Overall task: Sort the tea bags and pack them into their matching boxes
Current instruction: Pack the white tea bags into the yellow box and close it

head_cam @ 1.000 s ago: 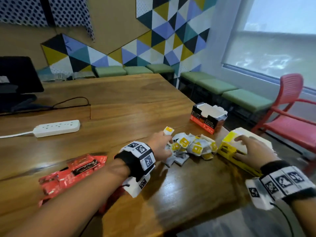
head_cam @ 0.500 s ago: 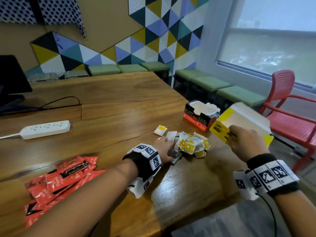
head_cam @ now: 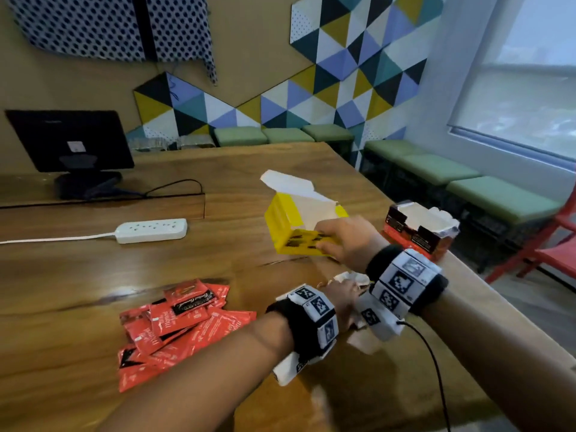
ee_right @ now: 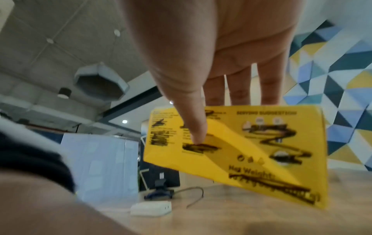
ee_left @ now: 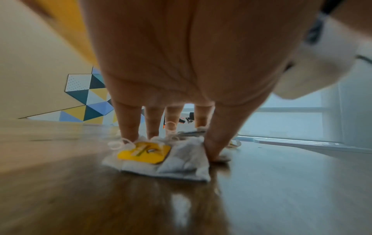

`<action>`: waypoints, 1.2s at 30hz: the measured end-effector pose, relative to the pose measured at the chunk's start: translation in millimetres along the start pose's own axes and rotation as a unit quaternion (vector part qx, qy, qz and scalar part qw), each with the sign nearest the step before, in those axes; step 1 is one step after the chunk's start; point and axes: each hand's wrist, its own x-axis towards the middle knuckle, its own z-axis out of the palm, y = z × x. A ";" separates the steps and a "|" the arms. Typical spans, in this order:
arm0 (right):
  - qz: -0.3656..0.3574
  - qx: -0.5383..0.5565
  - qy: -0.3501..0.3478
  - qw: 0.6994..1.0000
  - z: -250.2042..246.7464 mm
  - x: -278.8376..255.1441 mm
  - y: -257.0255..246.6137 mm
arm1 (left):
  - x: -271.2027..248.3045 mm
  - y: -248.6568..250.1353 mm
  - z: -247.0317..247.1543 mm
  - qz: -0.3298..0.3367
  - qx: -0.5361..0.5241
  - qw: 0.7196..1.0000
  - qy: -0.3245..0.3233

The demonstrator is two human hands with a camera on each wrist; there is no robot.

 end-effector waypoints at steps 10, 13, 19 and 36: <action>-0.048 -0.064 -0.243 0.967 34.7 33.7 -19.8 | -68.5 -22.8 3.4 0.014 0.061 0.995 -0.073; -0.067 -0.062 -0.250 0.964 42.0 32.9 -21.7 | -73.6 -32.9 0.9 0.015 0.047 0.997 -0.066; -0.062 0.003 -0.177 0.982 32.6 18.5 -6.3 | -69.8 -37.1 -0.8 0.012 0.060 0.994 -0.090; 0.240 0.032 -0.227 0.943 24.7 -59.5 117.9 | -31.9 -28.9 -1.3 -0.013 0.007 0.999 -0.039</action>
